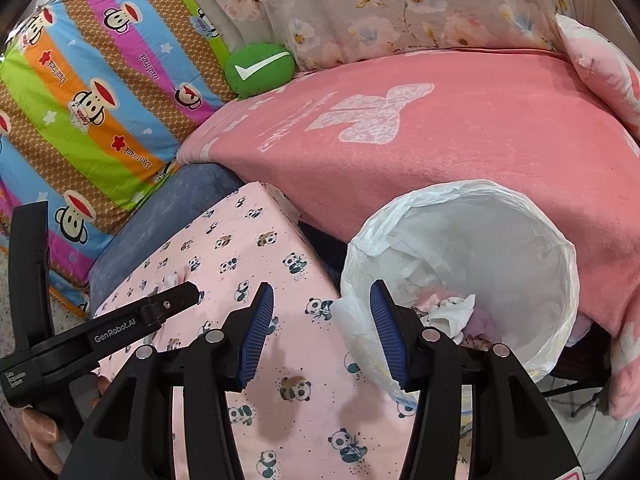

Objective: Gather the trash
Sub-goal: 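Move both open tools back to the grey pouch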

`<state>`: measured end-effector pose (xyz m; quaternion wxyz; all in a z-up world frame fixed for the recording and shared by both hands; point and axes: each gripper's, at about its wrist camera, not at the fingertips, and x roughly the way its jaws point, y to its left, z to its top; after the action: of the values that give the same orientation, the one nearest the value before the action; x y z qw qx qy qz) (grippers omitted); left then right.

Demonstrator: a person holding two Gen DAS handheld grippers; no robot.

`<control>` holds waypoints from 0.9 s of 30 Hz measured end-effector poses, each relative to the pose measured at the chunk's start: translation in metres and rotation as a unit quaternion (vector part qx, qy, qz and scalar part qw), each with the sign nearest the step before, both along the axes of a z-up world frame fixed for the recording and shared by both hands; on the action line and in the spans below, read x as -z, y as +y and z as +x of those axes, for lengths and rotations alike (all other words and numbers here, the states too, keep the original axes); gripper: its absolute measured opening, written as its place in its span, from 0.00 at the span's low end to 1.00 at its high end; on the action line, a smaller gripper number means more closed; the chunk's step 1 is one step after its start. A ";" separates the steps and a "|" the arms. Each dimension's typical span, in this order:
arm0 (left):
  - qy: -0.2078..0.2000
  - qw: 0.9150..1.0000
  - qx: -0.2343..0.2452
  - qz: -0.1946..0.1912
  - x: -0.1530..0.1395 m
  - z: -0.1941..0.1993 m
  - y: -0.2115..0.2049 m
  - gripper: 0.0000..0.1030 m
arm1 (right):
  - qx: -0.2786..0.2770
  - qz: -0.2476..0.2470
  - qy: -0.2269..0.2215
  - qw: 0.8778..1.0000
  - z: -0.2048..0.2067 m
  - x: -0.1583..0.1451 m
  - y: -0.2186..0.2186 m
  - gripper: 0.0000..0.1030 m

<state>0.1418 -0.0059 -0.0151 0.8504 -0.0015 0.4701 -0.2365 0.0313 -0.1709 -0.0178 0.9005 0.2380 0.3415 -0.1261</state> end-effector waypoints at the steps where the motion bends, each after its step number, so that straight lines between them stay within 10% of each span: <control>1: 0.001 1.000 -0.003 0.000 0.001 0.001 0.004 0.54 | -0.003 -0.001 0.001 1.000 0.002 0.000 0.003 0.50; 27: 0.033 0.994 -0.105 0.022 0.046 0.054 0.122 0.54 | -0.090 -0.017 0.031 0.995 0.064 0.013 0.099 0.50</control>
<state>0.1961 0.1159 -0.0616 0.8543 -0.0394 0.5003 -0.1356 0.0954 -0.0723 -0.0304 0.9010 0.1871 0.3871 -0.0577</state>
